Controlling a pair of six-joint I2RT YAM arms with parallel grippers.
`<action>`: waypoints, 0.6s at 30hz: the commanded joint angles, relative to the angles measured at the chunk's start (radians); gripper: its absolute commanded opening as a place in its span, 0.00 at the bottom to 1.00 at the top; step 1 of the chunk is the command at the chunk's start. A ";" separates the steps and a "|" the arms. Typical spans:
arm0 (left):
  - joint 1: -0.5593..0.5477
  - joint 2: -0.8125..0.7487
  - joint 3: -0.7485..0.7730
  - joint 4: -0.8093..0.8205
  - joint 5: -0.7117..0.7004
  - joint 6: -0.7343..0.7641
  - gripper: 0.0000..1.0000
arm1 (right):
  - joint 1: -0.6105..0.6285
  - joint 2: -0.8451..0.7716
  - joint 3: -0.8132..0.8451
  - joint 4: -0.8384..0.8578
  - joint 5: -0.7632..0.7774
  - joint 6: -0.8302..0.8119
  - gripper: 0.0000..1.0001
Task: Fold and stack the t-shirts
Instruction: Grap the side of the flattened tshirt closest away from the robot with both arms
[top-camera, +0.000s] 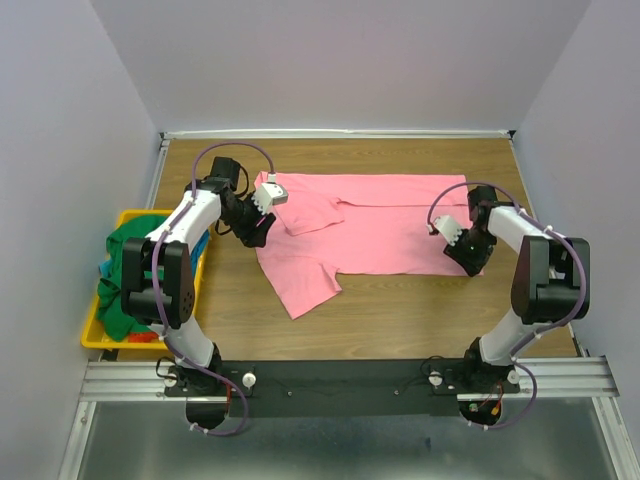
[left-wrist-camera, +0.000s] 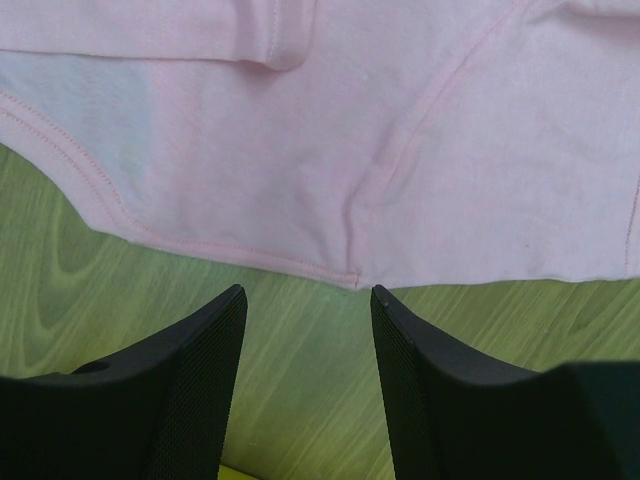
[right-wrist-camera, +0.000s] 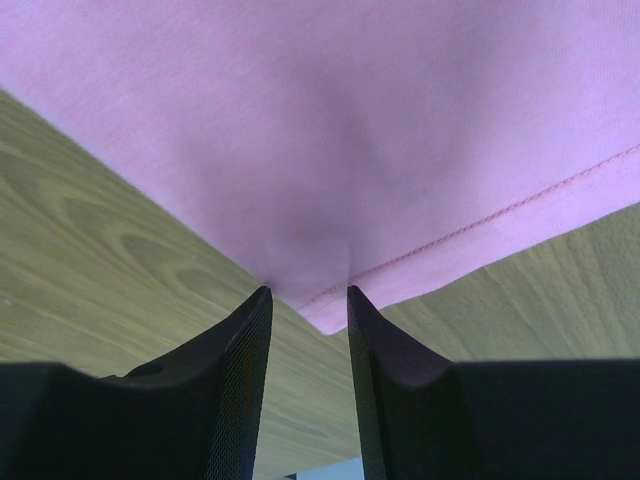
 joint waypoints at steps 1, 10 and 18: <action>-0.007 -0.019 0.004 -0.015 -0.013 0.018 0.61 | 0.003 -0.049 0.022 -0.078 -0.002 -0.024 0.43; -0.013 -0.019 -0.002 -0.015 -0.004 0.023 0.61 | 0.003 -0.003 0.036 -0.081 -0.001 -0.017 0.43; -0.020 -0.056 -0.053 -0.037 -0.013 0.070 0.61 | 0.003 0.034 -0.019 0.022 0.016 -0.012 0.38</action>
